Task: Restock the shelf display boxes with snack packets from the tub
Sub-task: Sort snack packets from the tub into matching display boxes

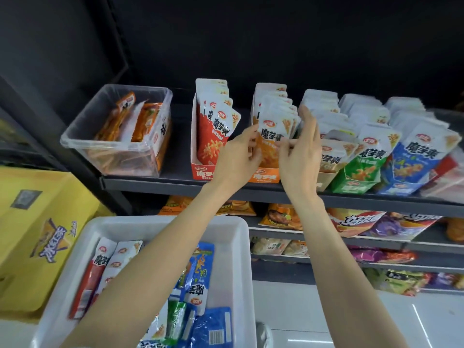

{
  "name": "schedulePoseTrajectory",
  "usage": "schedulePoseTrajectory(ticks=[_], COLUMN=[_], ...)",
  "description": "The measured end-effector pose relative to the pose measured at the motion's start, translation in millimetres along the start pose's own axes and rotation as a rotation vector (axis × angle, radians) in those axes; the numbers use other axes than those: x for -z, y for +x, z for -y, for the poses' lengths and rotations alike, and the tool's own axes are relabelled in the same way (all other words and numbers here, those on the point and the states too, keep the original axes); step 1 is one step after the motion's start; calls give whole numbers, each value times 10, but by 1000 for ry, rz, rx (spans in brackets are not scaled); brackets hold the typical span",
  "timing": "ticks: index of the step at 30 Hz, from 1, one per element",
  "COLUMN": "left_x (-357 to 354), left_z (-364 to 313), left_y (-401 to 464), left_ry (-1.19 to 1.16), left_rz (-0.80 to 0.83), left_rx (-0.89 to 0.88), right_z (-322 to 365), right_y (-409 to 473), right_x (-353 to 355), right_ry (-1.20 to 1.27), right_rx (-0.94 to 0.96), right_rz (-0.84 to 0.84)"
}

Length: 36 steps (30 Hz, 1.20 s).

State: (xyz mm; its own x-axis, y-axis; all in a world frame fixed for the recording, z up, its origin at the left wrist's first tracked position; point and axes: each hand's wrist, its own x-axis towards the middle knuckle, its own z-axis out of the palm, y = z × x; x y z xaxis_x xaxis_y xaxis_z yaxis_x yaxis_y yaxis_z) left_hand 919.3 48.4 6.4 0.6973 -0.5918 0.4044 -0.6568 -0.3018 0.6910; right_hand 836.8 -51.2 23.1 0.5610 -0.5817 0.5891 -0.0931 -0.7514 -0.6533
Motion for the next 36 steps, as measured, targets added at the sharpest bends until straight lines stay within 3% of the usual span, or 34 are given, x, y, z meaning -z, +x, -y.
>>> schedulePoseTrajectory(ticks=[3, 6, 9, 12, 15, 21, 23, 27, 32, 36], left_x=[59, 233, 470, 714, 947, 1213, 1221, 1254, 1146, 1018], left_z=[-24, -34, 103, 348, 656, 1252, 1311, 1337, 1190, 884], left_y=[-115, -428, -912, -1470, -2014, -2709, -2772, -2761, -2735, -2571], left_ry=[-31, -86, -74, -61, 49, 482, 506, 442, 262, -331], left_rz=[-37, -218, -412, -447, -194, 730, 816, 664, 615, 279], left_rx=[2, -28, -41, 29, 194, 390, 375, 401, 490, 726], right_z=[99, 159, 199, 190, 205, 436, 517, 622, 585, 519], right_y=[-188, -485, -858, -1240, -1584, -2092, -2271, -2496, -2292, -1827], right_x=[95, 199, 249, 146, -96, -659, -822, -1053, -950, -622], right_ry=[64, 113, 121, 138, 95, -182, -214, -166, -37, 274], right_rx=[70, 57, 37, 37, 44, 185, 135, -4, -68, -379], right_rz=[31, 130, 287, 506, 772, 1408, 1497, 1451, 1142, 867])
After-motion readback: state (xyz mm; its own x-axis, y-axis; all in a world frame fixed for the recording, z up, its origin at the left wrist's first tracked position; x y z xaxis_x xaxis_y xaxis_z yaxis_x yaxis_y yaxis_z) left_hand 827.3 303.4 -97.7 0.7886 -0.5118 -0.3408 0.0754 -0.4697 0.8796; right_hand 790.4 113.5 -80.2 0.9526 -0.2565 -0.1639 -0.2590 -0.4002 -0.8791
